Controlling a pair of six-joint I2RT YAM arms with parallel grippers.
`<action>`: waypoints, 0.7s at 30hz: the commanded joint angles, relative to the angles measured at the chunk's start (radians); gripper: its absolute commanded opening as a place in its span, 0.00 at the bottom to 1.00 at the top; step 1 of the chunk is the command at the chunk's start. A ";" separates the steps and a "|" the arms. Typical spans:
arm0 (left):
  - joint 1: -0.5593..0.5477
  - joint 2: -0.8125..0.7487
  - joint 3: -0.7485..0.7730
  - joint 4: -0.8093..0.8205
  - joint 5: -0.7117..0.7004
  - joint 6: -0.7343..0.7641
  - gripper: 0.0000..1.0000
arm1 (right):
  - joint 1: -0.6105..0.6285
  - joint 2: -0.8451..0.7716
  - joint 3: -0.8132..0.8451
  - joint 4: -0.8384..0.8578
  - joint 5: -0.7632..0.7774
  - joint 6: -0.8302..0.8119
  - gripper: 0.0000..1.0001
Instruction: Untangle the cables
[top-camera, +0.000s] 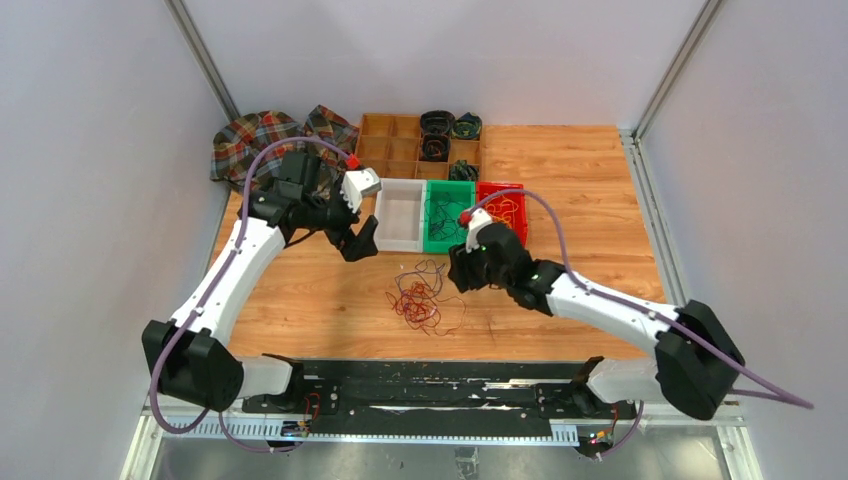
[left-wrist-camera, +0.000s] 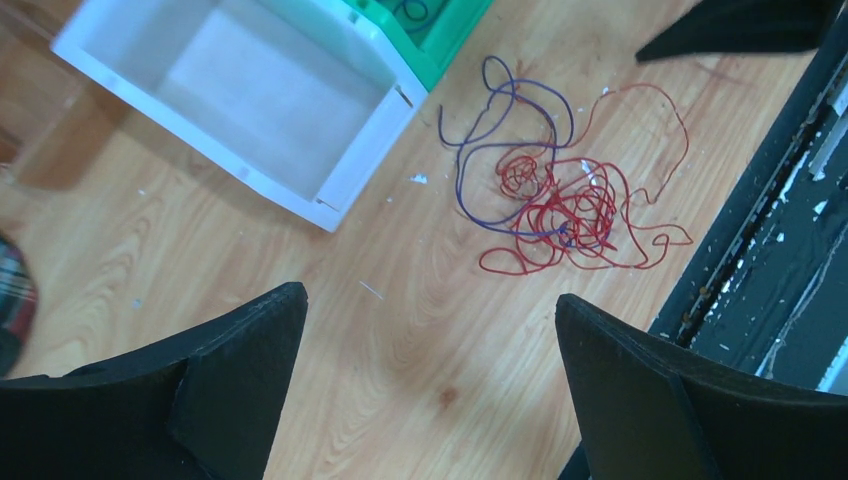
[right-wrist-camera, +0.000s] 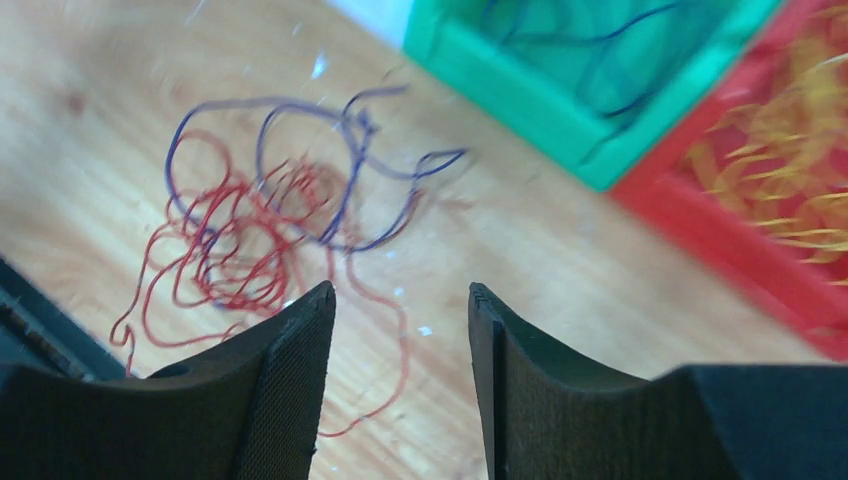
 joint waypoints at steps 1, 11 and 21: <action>0.009 0.008 -0.014 0.032 0.034 0.010 1.00 | 0.062 0.091 -0.040 0.166 -0.147 0.139 0.51; 0.008 -0.050 -0.053 0.022 0.028 0.046 1.00 | 0.072 0.304 0.041 0.261 -0.190 0.152 0.44; 0.008 -0.076 -0.043 -0.023 0.071 0.113 1.00 | 0.072 0.272 0.091 0.271 -0.172 0.086 0.01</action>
